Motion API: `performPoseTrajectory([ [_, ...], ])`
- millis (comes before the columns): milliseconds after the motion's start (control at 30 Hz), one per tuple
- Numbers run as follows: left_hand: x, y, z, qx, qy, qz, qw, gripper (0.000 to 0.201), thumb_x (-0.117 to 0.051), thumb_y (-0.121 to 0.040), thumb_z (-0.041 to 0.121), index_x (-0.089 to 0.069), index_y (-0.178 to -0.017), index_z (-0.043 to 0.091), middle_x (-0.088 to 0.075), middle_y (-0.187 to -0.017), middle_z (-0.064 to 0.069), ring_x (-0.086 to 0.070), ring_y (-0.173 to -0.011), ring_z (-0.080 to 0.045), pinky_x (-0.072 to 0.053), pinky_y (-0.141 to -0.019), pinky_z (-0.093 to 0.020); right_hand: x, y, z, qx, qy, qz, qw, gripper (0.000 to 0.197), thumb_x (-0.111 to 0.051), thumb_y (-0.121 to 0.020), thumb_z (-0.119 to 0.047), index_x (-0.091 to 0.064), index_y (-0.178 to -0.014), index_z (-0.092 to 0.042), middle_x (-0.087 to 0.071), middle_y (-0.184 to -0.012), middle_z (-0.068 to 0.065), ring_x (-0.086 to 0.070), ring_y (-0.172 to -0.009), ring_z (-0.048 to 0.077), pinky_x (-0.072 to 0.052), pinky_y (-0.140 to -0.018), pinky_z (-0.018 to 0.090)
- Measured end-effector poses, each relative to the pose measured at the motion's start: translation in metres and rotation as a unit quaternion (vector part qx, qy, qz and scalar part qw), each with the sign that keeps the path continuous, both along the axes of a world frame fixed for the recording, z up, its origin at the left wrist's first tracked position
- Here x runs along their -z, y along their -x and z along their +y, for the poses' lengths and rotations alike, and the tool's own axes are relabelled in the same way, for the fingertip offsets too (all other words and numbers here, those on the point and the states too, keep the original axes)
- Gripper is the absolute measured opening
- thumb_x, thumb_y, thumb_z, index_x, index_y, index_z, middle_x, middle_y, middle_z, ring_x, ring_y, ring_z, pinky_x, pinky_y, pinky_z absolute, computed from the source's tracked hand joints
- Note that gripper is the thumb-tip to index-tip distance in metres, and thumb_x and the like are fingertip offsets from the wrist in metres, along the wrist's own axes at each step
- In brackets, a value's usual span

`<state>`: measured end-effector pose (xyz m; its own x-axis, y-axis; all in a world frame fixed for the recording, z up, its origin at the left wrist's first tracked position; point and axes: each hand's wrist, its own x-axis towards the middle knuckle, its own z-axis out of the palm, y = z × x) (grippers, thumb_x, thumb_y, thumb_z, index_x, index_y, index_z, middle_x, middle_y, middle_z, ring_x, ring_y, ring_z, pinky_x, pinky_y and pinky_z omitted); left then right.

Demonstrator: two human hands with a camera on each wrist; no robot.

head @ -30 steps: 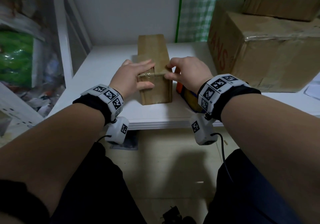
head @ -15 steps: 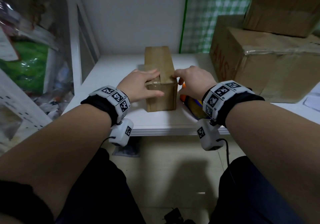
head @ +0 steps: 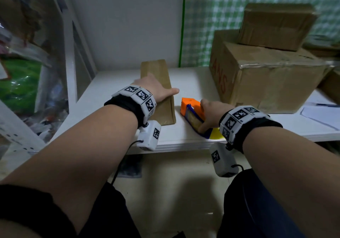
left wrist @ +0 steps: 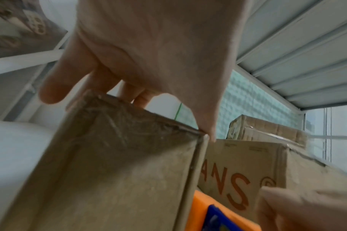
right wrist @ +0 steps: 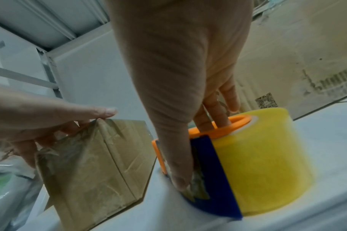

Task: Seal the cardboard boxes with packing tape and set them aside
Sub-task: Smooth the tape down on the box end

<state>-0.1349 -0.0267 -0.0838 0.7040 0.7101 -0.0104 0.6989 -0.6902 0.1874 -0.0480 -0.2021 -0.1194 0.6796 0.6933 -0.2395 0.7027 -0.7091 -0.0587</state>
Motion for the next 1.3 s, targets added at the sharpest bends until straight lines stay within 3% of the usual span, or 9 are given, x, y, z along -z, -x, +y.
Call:
performPoseTrajectory([
  [100,-0.002,-0.008,0.005,-0.021,0.057,0.014,0.998,0.108,-0.063,-0.063,0.074,-0.027,-0.14,0.008,-0.053,-0.128,-0.013,-0.054,-0.11,-0.033,-0.047,-0.089,-0.039,0.001,-0.004,0.003,0.005,0.016,0.016,1.0,0.056,-0.067,-0.07,-0.055,-0.042,-0.1,-0.014,-0.058,-0.095,0.006,-0.061,-0.089,0.028,-0.051,-0.072,0.035],
  [267,-0.011,0.002,0.018,-0.008,0.08,0.034,0.996,0.062,-0.063,-0.073,0.057,-0.052,-0.113,0.011,-0.06,-0.094,-0.006,-0.058,-0.084,-0.025,-0.047,-0.073,-0.032,-0.006,-0.001,0.007,-0.015,0.108,0.011,0.994,0.047,-0.071,-0.079,-0.044,-0.031,-0.072,-0.02,-0.048,-0.071,0.002,-0.055,-0.079,0.024,-0.042,-0.055,0.026],
  [500,-0.025,0.033,0.039,-0.012,0.089,0.125,0.988,0.025,-0.07,-0.074,0.041,-0.057,-0.074,0.019,-0.06,-0.075,0.0,-0.055,-0.067,-0.015,-0.044,-0.065,-0.026,-0.008,-0.007,0.014,0.049,-0.047,-0.003,0.998,0.045,-0.054,-0.086,-0.051,-0.049,-0.066,-0.011,-0.049,-0.066,0.006,-0.05,-0.057,0.018,-0.032,-0.046,0.027],
  [667,-0.032,0.053,0.05,0.014,0.015,0.213,0.977,0.048,-0.074,-0.077,0.02,-0.054,-0.119,0.006,-0.06,-0.098,-0.008,-0.055,-0.082,-0.019,-0.045,-0.067,-0.024,-0.015,-0.011,0.014,0.113,-0.184,0.01,0.976,0.049,-0.05,-0.09,-0.047,-0.044,-0.06,-0.009,-0.046,-0.062,0.009,-0.048,-0.056,0.025,-0.032,-0.047,0.03],
  [767,-0.028,0.059,0.06,0.026,-0.021,0.198,0.98,0.047,-0.041,-0.099,0.006,-0.03,-0.144,0.005,-0.052,-0.121,-0.014,-0.05,-0.111,-0.023,-0.037,-0.094,-0.017,-0.018,-0.013,0.014,0.134,-0.223,-0.001,0.966,0.05,-0.049,-0.091,-0.047,-0.041,-0.058,-0.01,-0.044,-0.061,0.008,-0.046,-0.053,0.024,-0.029,-0.045,0.029],
  [867,-0.027,0.061,0.057,0.03,-0.143,0.153,0.977,0.046,-0.042,-0.092,0.005,-0.041,-0.135,0.021,-0.044,-0.133,-0.015,-0.033,-0.128,-0.033,-0.035,-0.098,-0.043,-0.022,-0.017,0.013,0.141,-0.229,0.005,0.963,0.049,-0.051,-0.09,-0.046,-0.042,-0.059,-0.01,-0.044,-0.06,0.007,-0.045,-0.052,0.021,-0.029,-0.045,0.028],
  [1067,-0.025,0.043,0.026,0.125,-0.067,0.052,0.988,0.036,-0.044,-0.095,0.015,-0.053,-0.129,0.009,-0.051,-0.135,-0.013,-0.049,-0.121,-0.028,-0.038,-0.092,-0.032,-0.017,-0.016,0.012,0.13,-0.192,0.009,0.973,0.046,-0.053,-0.089,-0.045,-0.045,-0.062,-0.009,-0.045,-0.061,0.007,-0.045,-0.052,0.021,-0.031,-0.044,0.027],
  [1200,-0.014,0.037,0.011,0.194,0.09,0.115,0.97,0.085,-0.054,-0.08,0.065,-0.021,-0.15,0.028,-0.014,-0.158,-0.006,-0.014,-0.144,-0.028,-0.015,-0.117,-0.044,-0.008,-0.015,0.013,0.121,-0.172,0.022,0.978,0.044,-0.052,-0.09,-0.044,-0.047,-0.063,-0.009,-0.047,-0.062,0.008,-0.046,-0.053,0.02,-0.031,-0.045,0.027],
  [1300,-0.008,0.037,0.005,0.2,0.078,0.155,0.964,0.109,-0.065,-0.066,0.069,-0.004,-0.15,0.036,0.007,-0.159,-0.001,0.012,-0.144,-0.033,-0.003,-0.115,-0.057,-0.005,-0.014,0.015,0.107,-0.165,0.027,0.98,0.045,-0.05,-0.092,-0.044,-0.046,-0.063,-0.01,-0.046,-0.062,0.008,-0.045,-0.053,0.021,-0.031,-0.045,0.028],
])
